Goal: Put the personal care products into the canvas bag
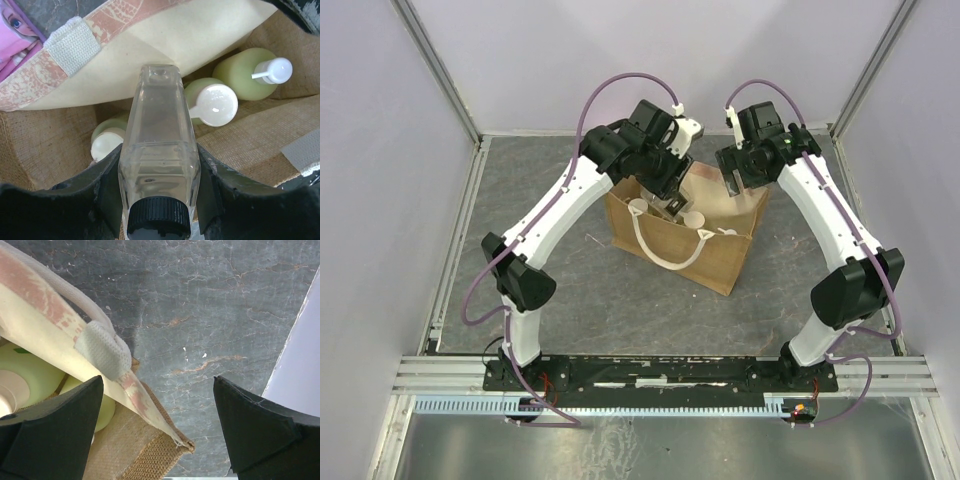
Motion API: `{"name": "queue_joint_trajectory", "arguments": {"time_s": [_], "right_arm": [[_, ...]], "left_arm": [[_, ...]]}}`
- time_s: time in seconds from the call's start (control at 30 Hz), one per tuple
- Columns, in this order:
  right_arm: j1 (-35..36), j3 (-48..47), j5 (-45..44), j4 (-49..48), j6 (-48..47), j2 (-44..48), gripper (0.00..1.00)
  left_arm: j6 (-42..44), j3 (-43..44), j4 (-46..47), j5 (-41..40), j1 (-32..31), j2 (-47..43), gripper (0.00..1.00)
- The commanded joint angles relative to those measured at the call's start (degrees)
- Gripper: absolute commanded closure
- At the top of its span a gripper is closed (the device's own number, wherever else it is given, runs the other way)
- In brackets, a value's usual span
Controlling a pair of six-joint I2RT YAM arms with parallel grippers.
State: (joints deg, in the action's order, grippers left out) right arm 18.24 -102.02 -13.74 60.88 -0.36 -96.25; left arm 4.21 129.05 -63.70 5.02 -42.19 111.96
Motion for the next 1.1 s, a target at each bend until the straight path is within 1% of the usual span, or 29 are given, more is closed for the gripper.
{"name": "queue_joint_trajectory", "arguments": {"time_s": [0.0,0.17,0.43,0.67,0.9,1.0,1.07], "right_arm": [[-0.26,-0.09,-1.98,-1.39,-0.68,1.89,0.01],[-0.29,-1.19,-2.50,-0.58,-0.78,0.77,0.01],[-0.27,-2.08,-3.00,-0.17,-0.78,-0.29,0.01],[-0.33,-2.63,-4.17,0.15,-0.63,0.30,0.01],[-0.54,-2.53,-5.33,0.98,0.34,1.56,0.01],[-0.75,-2.33,-5.11,0.90,0.94,2.42,0.01],[-0.75,-2.23,-4.90,0.90,1.22,2.74,0.01]], "left_arm": [[2.97,2.38,3.70,-0.49,0.10,-3.55,0.97],[3.24,0.67,0.92,-1.75,0.10,-4.16,0.97],[3.78,-4.75,-0.19,-0.46,0.14,-4.03,0.97],[4.88,-4.42,3.57,-2.13,0.10,-0.37,0.97],[6.21,-3.40,5.31,-0.74,0.16,3.71,0.97],[6.52,-4.44,6.43,0.61,0.18,5.01,0.94],[6.61,-4.77,7.17,1.42,0.31,5.85,0.87]]}}
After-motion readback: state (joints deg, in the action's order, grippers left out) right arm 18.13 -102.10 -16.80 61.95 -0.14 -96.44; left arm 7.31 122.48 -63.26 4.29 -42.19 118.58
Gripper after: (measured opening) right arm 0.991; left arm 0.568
